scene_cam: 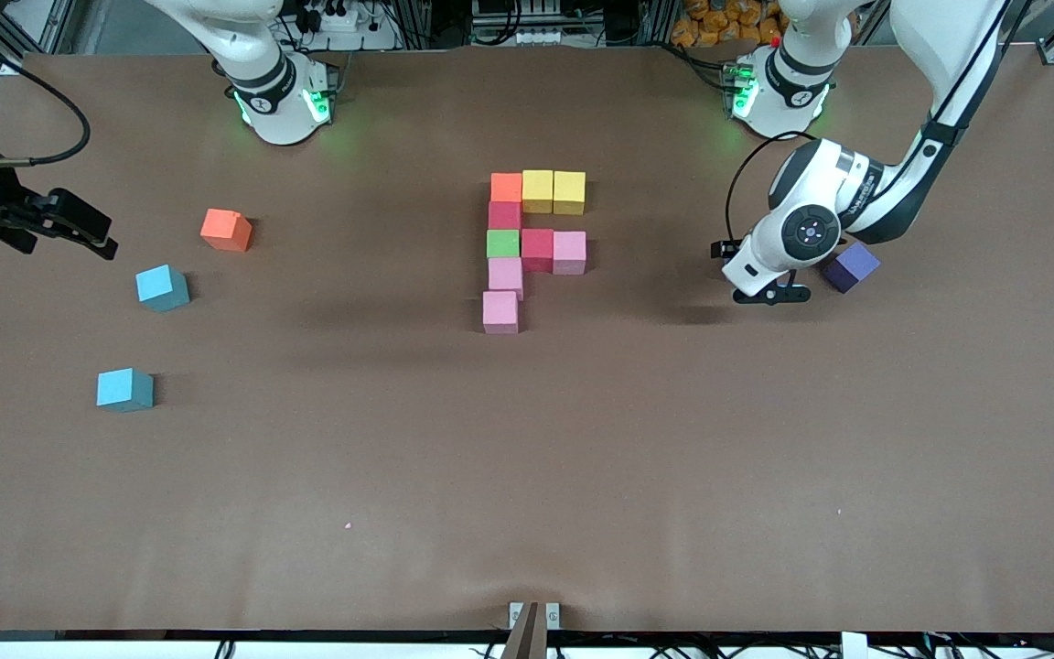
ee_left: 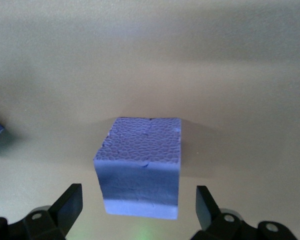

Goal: Arrange 11 blocks into digit 3
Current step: 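Grasp the purple block with the left gripper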

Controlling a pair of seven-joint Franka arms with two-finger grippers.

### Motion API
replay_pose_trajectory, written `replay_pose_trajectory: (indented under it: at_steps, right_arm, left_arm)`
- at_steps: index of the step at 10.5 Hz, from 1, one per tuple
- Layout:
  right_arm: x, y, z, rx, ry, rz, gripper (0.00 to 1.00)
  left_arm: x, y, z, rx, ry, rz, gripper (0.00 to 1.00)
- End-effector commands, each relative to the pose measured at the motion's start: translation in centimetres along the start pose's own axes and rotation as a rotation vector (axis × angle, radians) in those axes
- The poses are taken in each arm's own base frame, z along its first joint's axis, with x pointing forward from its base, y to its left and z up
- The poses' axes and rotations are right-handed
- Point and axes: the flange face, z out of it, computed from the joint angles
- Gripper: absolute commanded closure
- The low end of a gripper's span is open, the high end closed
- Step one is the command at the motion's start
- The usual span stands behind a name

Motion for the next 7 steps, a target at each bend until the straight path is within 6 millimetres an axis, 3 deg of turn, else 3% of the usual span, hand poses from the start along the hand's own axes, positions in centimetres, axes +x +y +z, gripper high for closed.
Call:
replay_pose_trajectory:
  at_steps: [1, 5, 7]
  right_arm:
    - [0.2, 0.0, -0.2, 0.007, -0.007, 0.010, 0.00]
    - [0.4, 0.3, -0.6, -0.029, 0.018, 0.003, 0.00]
    - [0.4, 0.4, -0.5, -0.034, 0.017, 0.003, 0.00]
  left_arm:
    - [0.9, -1.7, 0.9, -0.042, 0.000, -0.017, 0.00]
    - [2.4, -3.0, 1.4, -0.080, -0.021, -0.082, 0.00]
    - [2.4, -2.9, 1.4, -0.112, -0.036, -0.109, 0.19]
